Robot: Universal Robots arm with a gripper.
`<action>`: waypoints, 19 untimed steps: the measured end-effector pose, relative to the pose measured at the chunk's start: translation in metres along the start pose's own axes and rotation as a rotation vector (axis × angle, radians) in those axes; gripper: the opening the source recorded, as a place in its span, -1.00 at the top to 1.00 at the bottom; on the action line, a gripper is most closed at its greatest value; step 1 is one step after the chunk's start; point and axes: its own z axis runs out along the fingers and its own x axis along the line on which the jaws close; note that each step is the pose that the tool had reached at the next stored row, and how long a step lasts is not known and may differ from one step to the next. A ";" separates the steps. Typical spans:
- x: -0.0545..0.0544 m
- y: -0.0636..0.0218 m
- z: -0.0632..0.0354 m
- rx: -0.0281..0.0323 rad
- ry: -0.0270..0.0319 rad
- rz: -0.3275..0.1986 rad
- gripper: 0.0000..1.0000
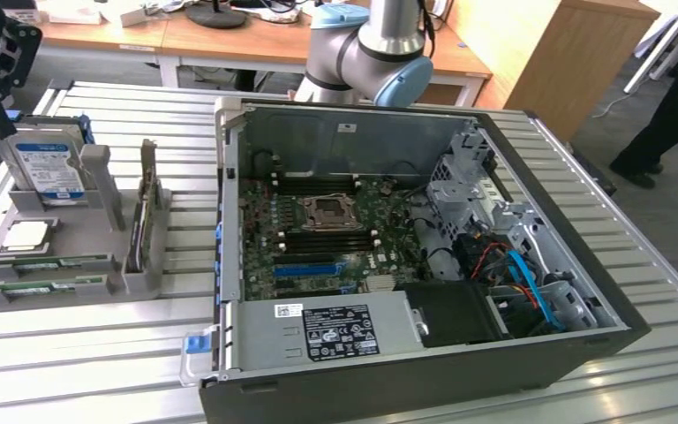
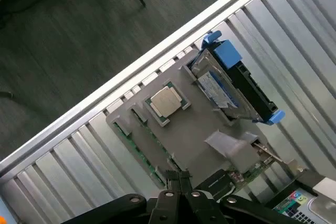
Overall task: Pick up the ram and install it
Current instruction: 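Pick up the ram and move it above insertion slot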
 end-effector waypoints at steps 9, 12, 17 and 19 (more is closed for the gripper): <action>0.000 -0.0001 0.0006 -0.0038 0.0080 -0.173 0.79; 0.000 -0.0001 0.0007 -0.0049 0.0105 -0.227 0.79; 0.000 -0.0001 0.0011 -0.0066 0.0146 -0.319 0.79; 0.000 -0.0001 0.0012 -0.0073 0.0162 -0.354 0.79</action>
